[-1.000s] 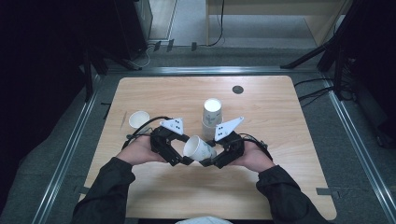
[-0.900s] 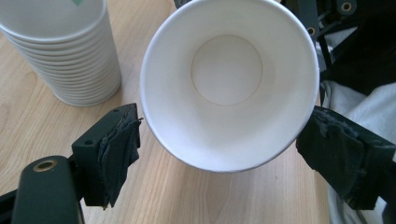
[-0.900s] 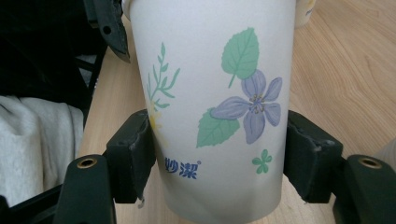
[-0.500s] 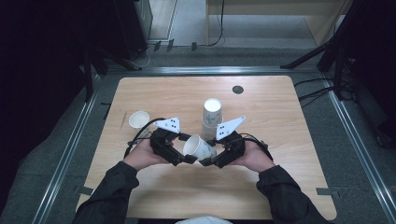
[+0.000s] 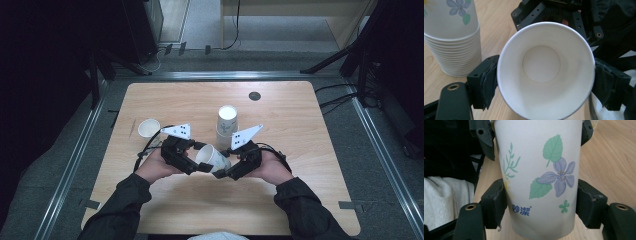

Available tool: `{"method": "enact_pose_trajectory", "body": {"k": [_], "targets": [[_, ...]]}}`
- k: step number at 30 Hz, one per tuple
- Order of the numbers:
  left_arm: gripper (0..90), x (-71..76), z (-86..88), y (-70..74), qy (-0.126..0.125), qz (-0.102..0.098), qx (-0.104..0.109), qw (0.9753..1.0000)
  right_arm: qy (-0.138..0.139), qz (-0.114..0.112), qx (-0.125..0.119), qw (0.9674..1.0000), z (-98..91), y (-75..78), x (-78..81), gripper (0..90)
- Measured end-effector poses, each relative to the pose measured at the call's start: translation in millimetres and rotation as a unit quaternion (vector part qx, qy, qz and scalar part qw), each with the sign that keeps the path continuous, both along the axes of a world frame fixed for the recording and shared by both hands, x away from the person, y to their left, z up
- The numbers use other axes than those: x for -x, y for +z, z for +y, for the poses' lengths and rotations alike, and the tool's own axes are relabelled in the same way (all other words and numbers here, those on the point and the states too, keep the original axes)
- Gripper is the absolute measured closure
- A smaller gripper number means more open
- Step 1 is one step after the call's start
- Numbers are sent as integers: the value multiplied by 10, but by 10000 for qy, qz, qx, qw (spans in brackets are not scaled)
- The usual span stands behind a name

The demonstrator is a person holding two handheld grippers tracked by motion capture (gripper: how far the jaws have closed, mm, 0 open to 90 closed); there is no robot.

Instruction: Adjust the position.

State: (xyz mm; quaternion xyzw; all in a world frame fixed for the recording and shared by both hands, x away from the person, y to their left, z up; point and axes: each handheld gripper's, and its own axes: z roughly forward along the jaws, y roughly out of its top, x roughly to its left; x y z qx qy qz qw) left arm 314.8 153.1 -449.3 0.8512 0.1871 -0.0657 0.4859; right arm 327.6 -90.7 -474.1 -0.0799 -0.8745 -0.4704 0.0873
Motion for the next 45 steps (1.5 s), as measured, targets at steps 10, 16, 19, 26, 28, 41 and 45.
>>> {"method": "enact_pose_trajectory", "body": {"k": [10,16,19,26,28,41,45], "targets": [[218,11,-2,10,-37,-69,-67,9999,7,-3,-2,10000,0,0,2,329],[231,12,-1,15,-53,-51,-95,9999,13,9,5,10000,3,-2,4,327],[233,10,5,21,-45,-56,-96,9999,5,4,-5,10000,5,-2,6,312],[234,4,67,71,-1,-54,-48,10000,-55,-5,69,10000,5,-21,-11,256],[234,5,101,93,38,-89,-27,9999,-113,-3,137,9998,-1,-29,-11,254],[234,-5,349,239,225,-142,-140,9995,-266,-109,277,9992,-42,-46,-21,236],[234,-20,410,233,293,-128,-298,9990,-318,-205,284,9989,-69,-40,-16,236]]}}
